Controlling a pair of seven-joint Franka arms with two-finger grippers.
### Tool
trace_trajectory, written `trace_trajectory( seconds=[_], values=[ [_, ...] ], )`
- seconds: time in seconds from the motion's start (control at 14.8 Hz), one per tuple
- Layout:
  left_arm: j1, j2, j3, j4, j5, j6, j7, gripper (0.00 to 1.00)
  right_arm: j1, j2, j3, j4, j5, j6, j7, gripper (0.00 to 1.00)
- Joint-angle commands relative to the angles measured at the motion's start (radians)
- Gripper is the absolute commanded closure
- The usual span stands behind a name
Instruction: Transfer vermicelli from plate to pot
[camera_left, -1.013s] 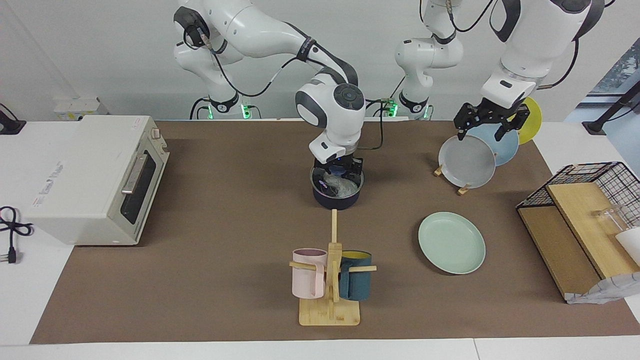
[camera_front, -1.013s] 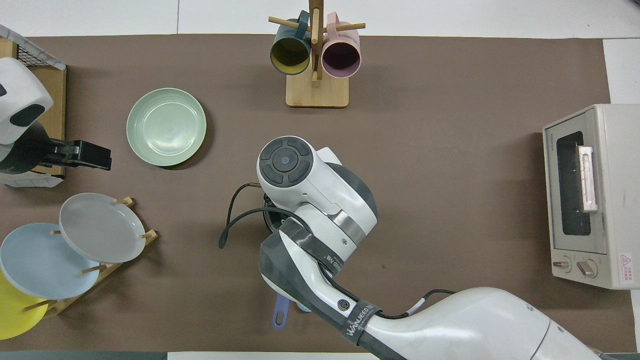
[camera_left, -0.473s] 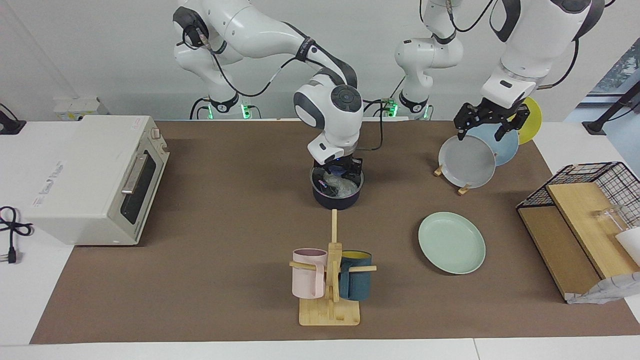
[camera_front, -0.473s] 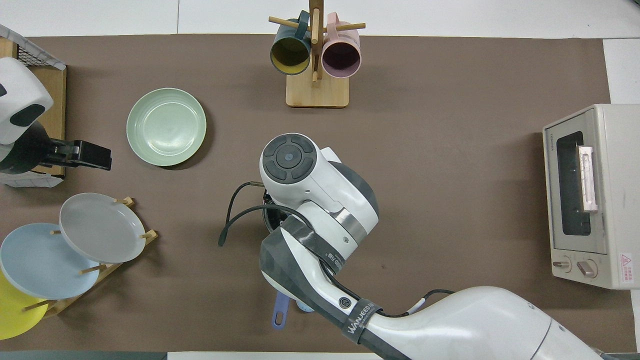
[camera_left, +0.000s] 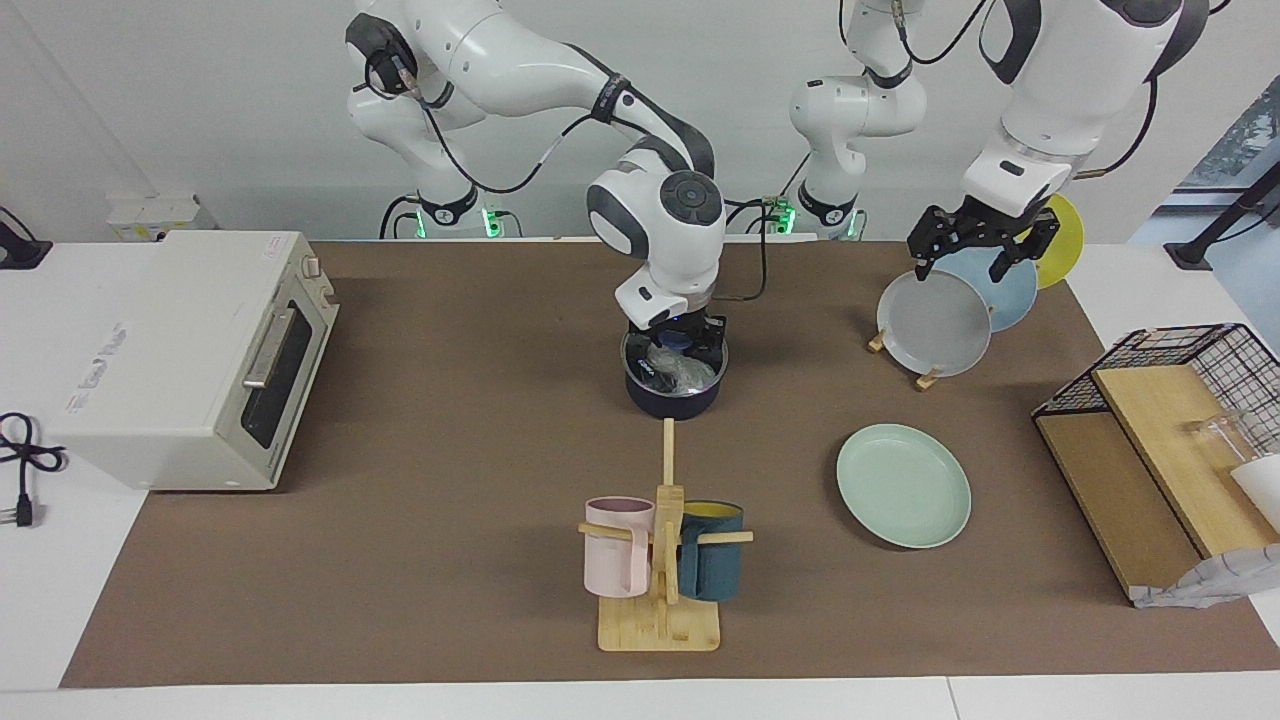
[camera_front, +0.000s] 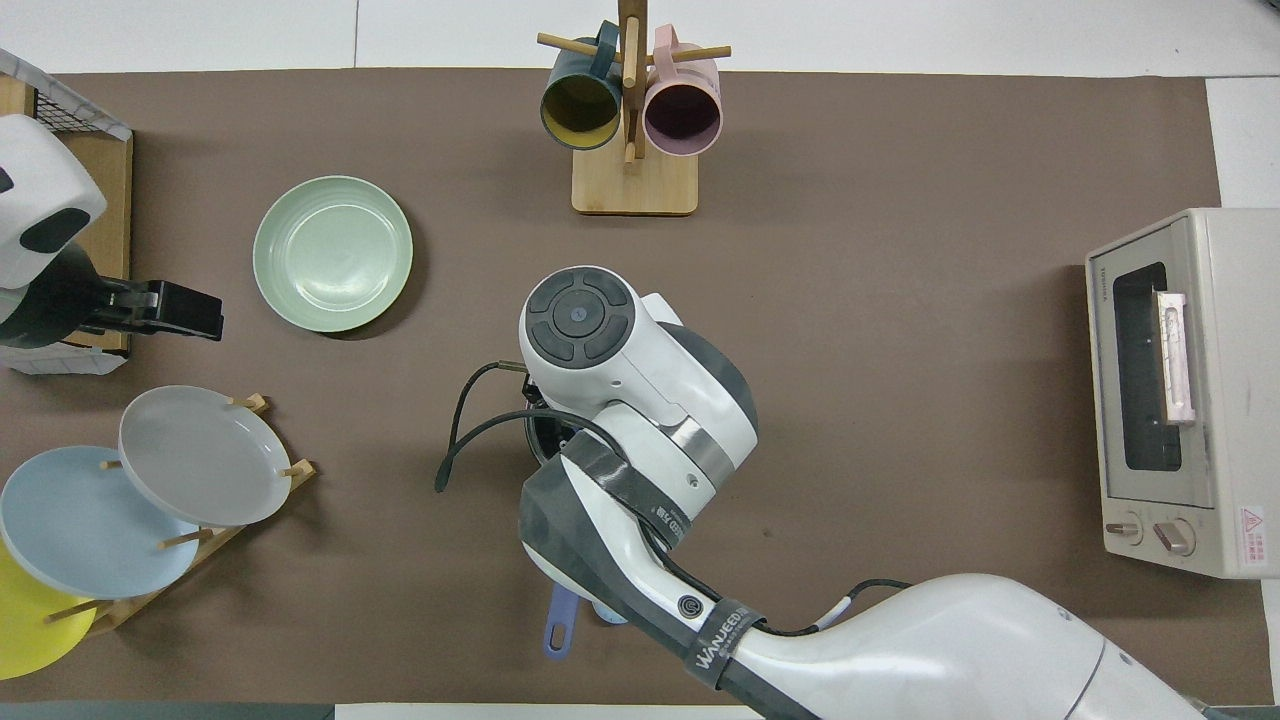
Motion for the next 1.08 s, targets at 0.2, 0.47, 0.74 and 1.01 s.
trace_trajectory(
  seconds=[0.2, 0.47, 0.74, 1.01],
  values=[
    [0.006, -0.024, -0.002, -0.022, 0.009, 0.002, -0.007, 0.00, -0.041, -0.096, -0.051, -0.014, 0.000, -0.007, -0.154, 0.00],
    [0.006, -0.024, -0.002, -0.022, 0.009, 0.002, -0.007, 0.00, -0.103, -0.196, -0.115, -0.016, 0.035, -0.103, -0.361, 0.00],
    [0.006, -0.024, -0.002, -0.022, 0.009, 0.002, -0.007, 0.00, -0.119, -0.294, -0.297, -0.011, 0.115, -0.263, -0.585, 0.00],
    [0.006, -0.024, -0.002, -0.022, 0.009, 0.002, -0.008, 0.00, -0.140, -0.372, -0.482, 0.012, 0.176, -0.402, -0.797, 0.00]
  ],
)
